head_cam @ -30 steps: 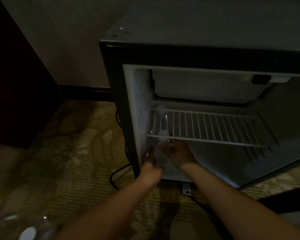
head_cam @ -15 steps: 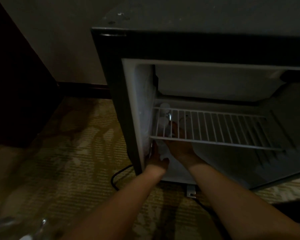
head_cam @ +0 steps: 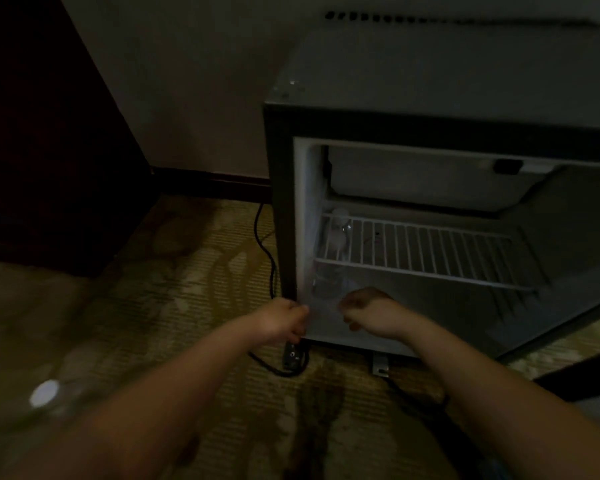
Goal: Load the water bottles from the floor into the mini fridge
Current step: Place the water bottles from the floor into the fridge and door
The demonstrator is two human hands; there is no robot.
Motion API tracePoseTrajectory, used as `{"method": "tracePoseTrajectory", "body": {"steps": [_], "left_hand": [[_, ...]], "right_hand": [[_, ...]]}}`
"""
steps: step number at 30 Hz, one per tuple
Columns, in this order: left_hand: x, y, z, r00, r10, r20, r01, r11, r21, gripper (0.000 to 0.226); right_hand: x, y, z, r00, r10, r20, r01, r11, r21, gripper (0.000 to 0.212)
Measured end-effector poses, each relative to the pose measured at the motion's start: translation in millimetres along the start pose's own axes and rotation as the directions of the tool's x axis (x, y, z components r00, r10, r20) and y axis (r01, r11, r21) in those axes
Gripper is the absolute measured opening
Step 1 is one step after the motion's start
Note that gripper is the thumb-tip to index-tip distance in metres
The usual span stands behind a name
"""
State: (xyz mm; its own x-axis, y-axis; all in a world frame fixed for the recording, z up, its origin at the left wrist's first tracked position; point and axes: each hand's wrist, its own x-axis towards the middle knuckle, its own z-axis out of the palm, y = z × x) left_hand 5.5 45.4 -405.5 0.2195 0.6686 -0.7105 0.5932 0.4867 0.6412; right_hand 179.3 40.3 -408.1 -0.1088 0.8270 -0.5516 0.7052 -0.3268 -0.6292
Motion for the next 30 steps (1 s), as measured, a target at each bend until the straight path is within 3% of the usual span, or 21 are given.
{"method": "tracePoseTrajectory", "body": {"steps": [5, 9, 13, 18, 24, 27, 30], "left_hand": [[-73, 10, -28, 0.998, 0.058, 0.03, -0.063, 0.968, 0.243, 0.034], [-143, 14, -49, 0.981, 0.185, -0.06, -0.144, 0.898, 0.416, 0.036], [-218, 10, -68, 0.975, 0.202, -0.093, -0.124, 0.84, 0.528, 0.038], [-291, -9, -88, 0.963, 0.22, -0.156, -0.076, 0.776, 0.627, 0.039], [-369, -62, -93, 0.952, 0.188, -0.243, 0.028, 0.735, 0.677, 0.042], [-397, -103, -96, 0.946, 0.155, -0.285, 0.073, 0.753, 0.654, 0.04], [-417, -162, -94, 0.95, 0.077, -0.304, 0.107, 0.832, 0.545, 0.04]], "right_hand": [[-59, -47, -10, 0.986, -0.068, 0.152, 0.118, 0.927, -0.356, 0.034], [-114, -99, -12, 0.965, -0.192, 0.177, 0.255, 0.838, -0.482, 0.035], [-164, -146, -6, 0.938, -0.297, 0.18, 0.344, 0.728, -0.592, 0.033], [-214, -194, 13, 0.907, -0.374, 0.195, 0.408, 0.658, -0.633, 0.036], [-268, -231, 85, 0.871, -0.442, 0.216, 0.473, 0.633, -0.613, 0.035], [-288, -237, 135, 0.856, -0.421, 0.299, 0.512, 0.616, -0.599, 0.032], [-305, -234, 186, 0.835, -0.373, 0.405, 0.55, 0.604, -0.577, 0.032]]}}
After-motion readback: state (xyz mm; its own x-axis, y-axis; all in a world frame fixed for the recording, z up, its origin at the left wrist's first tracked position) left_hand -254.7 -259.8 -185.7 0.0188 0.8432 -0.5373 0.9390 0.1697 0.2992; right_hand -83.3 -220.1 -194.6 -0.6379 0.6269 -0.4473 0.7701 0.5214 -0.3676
